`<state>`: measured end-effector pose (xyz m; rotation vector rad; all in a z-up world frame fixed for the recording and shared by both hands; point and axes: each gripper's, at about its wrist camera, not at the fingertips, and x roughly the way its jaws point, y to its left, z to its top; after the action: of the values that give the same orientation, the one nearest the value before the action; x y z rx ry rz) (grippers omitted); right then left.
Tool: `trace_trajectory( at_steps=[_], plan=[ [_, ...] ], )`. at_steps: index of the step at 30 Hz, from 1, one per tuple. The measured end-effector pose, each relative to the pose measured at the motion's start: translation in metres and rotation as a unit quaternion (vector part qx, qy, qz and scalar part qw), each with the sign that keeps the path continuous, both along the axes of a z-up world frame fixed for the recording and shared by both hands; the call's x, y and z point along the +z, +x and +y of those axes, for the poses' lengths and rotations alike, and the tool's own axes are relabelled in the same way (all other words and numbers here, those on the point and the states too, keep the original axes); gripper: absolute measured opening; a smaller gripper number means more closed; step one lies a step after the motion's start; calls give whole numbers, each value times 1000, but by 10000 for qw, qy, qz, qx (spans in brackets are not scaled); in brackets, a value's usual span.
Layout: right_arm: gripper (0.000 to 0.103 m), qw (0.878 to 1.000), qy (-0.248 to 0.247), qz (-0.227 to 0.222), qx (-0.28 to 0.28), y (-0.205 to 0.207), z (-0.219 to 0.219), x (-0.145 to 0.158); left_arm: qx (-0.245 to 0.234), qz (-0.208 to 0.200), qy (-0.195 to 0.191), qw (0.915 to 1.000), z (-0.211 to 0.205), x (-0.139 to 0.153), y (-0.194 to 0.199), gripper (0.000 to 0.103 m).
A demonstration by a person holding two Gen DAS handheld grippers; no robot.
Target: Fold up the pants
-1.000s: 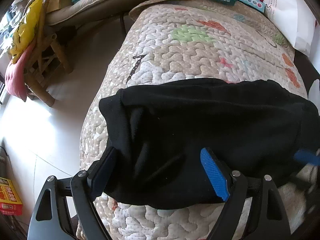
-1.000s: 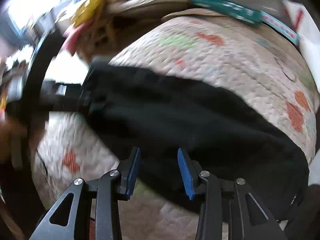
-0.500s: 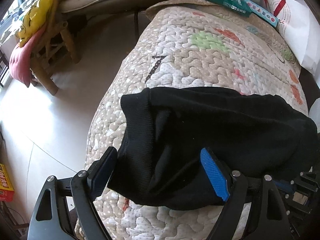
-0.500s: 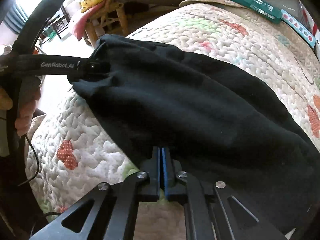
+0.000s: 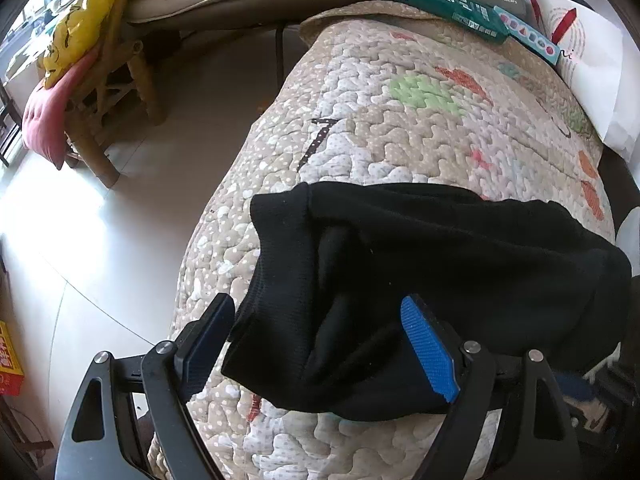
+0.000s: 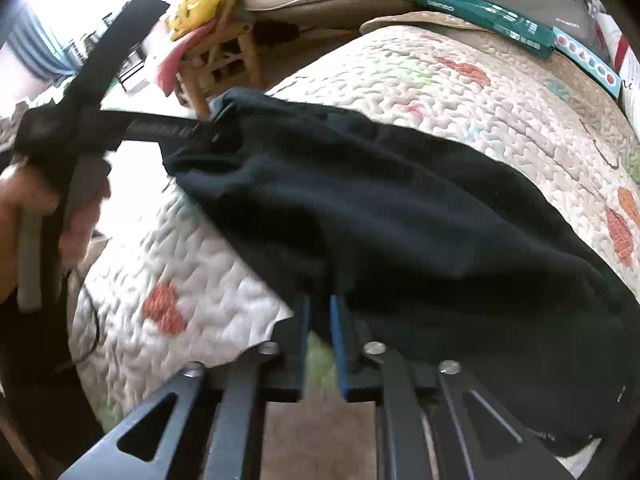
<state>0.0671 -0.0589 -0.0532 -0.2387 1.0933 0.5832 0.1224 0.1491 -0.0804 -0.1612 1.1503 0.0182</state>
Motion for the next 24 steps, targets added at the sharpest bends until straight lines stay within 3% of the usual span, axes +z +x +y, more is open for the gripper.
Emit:
trace_trajectory(
  at_steps=[2,4,7,11,15,17,19,22,24],
  plan=[
    [38,9999,66,77,6,9,4,-6,-3,6,-11,10000,0,0,0,85],
    [40,9992,210,347,7,17,9,-17,-1,-5,-35,10000,0,0,-1,85],
    [5,9977,401,534,-114,17,4,-15,30,-38,-107,9999,2,3,-1,85],
    [1,9900,877,1101,-81,-2,-8,-15,9,-87,-183,9998,1,6,-1,85],
    [2,9812,944,1547,664,-39,5,-21,-203,-151,-183,9995,-10,8,-4,85],
    [2,9842,957,1330,673,-40,0,-10,-382,-112,-188,9990,-19,4,-5,85],
    [2,9908,941,948,212,-22,-17,5,-529,-77,5,9986,-29,1,-5,85],
    [3,9940,530,287,-913,22,-47,14,-738,40,360,9966,-40,-6,-5,85],
    [4,9916,391,282,-1196,38,-57,5,-860,131,440,9952,-42,-9,-7,85]
  ],
)
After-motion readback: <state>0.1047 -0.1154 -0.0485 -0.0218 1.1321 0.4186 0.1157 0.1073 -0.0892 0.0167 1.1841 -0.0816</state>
